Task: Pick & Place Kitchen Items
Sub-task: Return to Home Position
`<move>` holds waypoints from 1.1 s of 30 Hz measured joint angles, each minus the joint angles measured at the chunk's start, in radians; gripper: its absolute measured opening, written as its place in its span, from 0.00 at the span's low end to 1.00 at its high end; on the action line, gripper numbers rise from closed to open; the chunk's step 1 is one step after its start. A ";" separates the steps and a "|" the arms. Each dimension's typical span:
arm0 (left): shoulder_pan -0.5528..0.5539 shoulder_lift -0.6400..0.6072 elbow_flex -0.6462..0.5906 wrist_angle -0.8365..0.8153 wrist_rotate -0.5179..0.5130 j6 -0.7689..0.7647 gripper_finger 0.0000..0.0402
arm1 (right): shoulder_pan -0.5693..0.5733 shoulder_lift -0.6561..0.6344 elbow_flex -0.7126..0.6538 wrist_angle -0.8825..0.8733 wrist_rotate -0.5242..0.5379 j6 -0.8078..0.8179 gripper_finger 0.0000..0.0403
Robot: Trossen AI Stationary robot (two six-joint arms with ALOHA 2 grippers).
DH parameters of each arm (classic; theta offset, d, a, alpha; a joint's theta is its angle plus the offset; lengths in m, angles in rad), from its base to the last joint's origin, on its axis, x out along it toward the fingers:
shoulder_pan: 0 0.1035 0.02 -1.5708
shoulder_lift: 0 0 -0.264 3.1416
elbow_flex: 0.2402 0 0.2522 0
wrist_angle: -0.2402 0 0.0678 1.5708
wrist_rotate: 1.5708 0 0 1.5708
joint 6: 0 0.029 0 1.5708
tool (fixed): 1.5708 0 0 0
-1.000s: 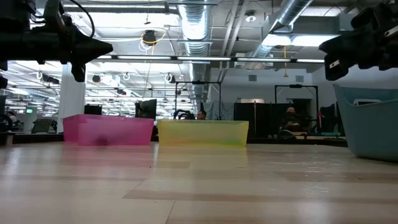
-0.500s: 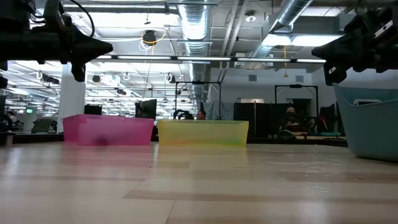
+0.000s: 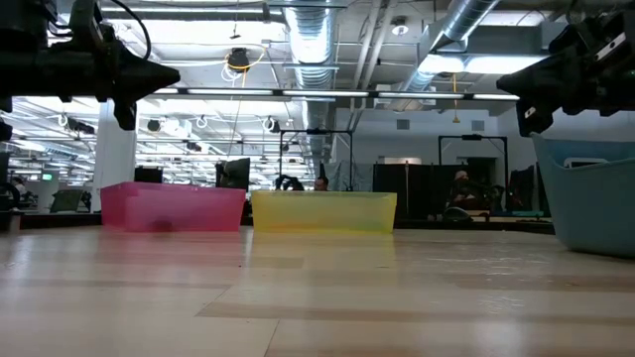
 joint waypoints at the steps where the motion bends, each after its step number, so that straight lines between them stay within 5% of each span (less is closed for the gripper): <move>1: 0.000 0.000 0.000 0.000 0.000 0.000 0.00 | 0.000 0.000 0.000 0.000 0.000 0.000 0.03; 33: 0.000 0.000 0.000 0.007 0.000 0.000 0.00 | 0.001 0.000 -0.001 0.000 0.000 0.000 0.04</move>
